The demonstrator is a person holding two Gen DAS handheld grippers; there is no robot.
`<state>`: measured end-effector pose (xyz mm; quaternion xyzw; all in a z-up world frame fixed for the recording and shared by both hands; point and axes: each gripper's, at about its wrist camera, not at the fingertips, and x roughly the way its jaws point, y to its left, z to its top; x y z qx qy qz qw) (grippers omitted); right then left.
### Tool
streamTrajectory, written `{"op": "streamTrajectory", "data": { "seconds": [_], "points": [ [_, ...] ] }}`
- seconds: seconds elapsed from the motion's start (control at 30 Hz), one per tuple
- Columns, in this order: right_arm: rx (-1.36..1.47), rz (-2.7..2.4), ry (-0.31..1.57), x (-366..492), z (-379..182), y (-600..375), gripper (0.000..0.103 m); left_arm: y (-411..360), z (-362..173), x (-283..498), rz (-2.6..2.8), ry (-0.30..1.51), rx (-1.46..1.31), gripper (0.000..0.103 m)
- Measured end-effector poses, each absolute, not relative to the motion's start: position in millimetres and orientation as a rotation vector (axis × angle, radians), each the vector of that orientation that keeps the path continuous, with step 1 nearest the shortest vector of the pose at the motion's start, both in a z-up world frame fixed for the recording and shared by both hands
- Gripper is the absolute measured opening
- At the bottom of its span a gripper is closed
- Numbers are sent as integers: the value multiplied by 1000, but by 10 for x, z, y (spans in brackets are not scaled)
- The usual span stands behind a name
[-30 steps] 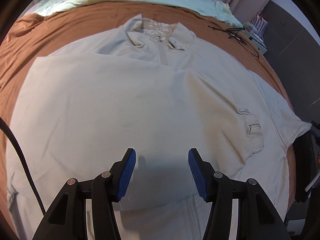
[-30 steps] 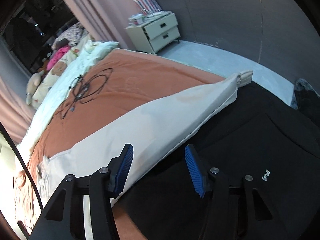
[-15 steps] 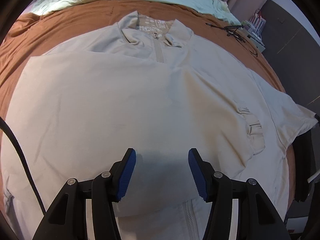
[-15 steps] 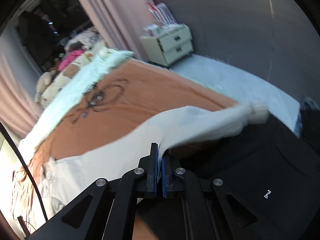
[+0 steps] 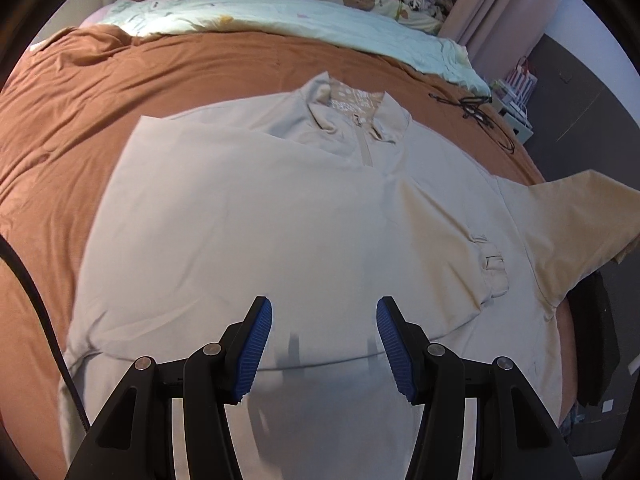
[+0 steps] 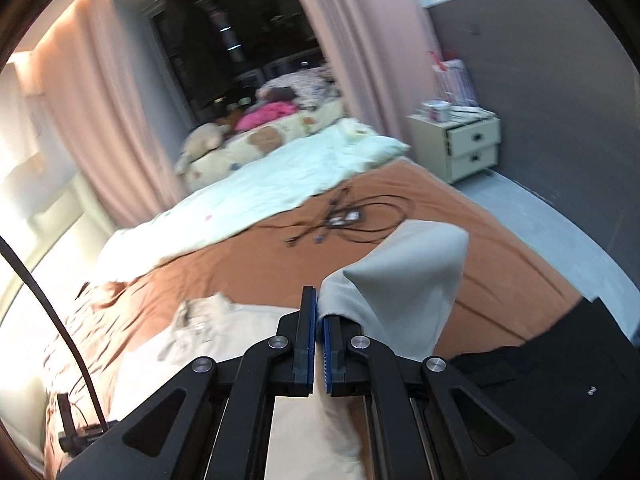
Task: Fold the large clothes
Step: 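Carry the sleeve with the right gripper across the jacket body, release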
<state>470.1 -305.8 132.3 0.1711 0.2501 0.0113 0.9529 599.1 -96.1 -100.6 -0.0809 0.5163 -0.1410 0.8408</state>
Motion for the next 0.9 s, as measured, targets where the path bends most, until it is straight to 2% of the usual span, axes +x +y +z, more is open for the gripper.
{"op": "streamTrajectory", "data": {
  "seconds": [0.13,0.33,0.7,0.8,0.9],
  "points": [
    [307,94,514,4716,1353,-2652,0,-731,-914,5856,-277,1073,-182,57],
    [259,173,543,4762,1195,-2607,0,-347,-822,5670,-233,1057,-193,57],
    [228,290,666,5519,873,-2228,0,418,-765,5284,-126,1046,-220,57],
    [228,307,715,5662,750,-2064,0,584,-785,5207,-103,1049,-231,57],
    [211,312,843,5792,570,-1889,0,699,-816,5154,-84,1054,-242,57]
  ]
}}
